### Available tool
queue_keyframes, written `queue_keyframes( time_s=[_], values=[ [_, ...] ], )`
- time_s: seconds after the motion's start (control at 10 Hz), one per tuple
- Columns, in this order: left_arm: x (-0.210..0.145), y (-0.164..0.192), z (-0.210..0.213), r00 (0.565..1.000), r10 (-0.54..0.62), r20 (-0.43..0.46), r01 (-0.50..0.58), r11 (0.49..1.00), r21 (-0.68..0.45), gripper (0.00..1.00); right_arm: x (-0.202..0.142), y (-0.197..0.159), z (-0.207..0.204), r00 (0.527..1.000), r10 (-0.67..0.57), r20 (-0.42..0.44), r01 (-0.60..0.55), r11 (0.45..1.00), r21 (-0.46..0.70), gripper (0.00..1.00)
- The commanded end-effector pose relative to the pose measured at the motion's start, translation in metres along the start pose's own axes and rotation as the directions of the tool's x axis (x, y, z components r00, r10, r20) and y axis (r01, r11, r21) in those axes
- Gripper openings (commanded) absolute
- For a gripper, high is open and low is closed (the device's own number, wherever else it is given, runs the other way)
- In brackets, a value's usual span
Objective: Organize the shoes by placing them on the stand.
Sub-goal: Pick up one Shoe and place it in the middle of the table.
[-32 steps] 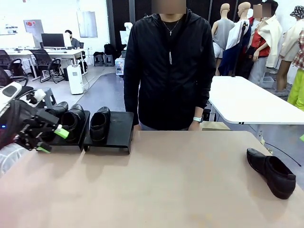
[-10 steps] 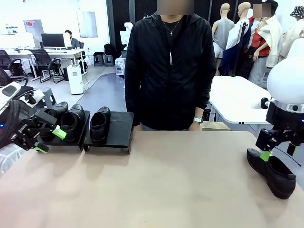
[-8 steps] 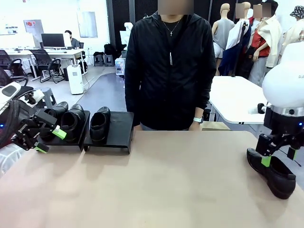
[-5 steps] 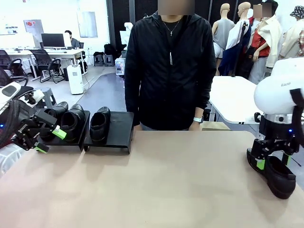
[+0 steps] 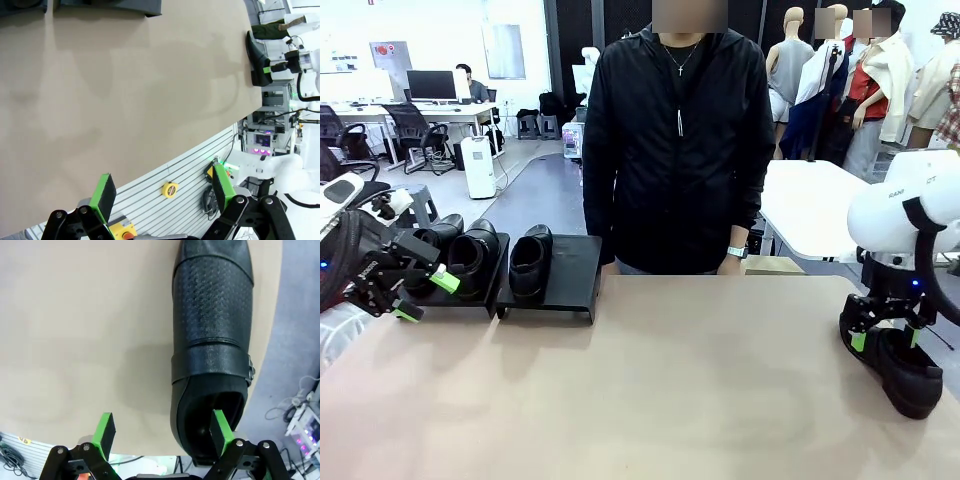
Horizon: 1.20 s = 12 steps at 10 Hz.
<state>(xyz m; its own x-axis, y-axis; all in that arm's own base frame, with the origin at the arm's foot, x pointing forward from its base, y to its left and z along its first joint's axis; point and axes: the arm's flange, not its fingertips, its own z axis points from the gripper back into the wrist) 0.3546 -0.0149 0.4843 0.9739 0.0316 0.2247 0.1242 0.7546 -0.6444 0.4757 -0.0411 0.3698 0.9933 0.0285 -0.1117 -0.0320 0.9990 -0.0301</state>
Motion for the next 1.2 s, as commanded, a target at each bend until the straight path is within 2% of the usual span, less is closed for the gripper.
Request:
queue_keyframes(
  time_s=[0.0,0.5,0.7,1.1],
  values=[
    [-0.001,0.002,0.0,1.0,-0.004,0.006,0.005,1.0,-0.015,1.0,0.012,-0.002,-0.004,0.999,-0.026,-0.026,0.027,0.999,0.042,1.0],
    [-0.001,0.002,0.0,1.0,-0.004,0.006,0.005,1.0,-0.015,1.0,0.016,-0.007,-0.023,0.998,-0.058,0.0,0.058,0.997,0.042,1.0],
    [-0.001,0.002,0.0,1.0,-0.004,0.006,0.005,1.0,-0.015,1.0,0.016,-0.008,-0.023,0.998,-0.06,0.021,0.06,0.998,-0.002,0.0],
    [-0.001,0.002,0.0,1.0,-0.004,0.006,0.005,1.0,-0.015,1.0,0.017,-0.008,-0.028,0.997,-0.074,0.032,0.075,0.996,-0.046,0.0]
  ],
)
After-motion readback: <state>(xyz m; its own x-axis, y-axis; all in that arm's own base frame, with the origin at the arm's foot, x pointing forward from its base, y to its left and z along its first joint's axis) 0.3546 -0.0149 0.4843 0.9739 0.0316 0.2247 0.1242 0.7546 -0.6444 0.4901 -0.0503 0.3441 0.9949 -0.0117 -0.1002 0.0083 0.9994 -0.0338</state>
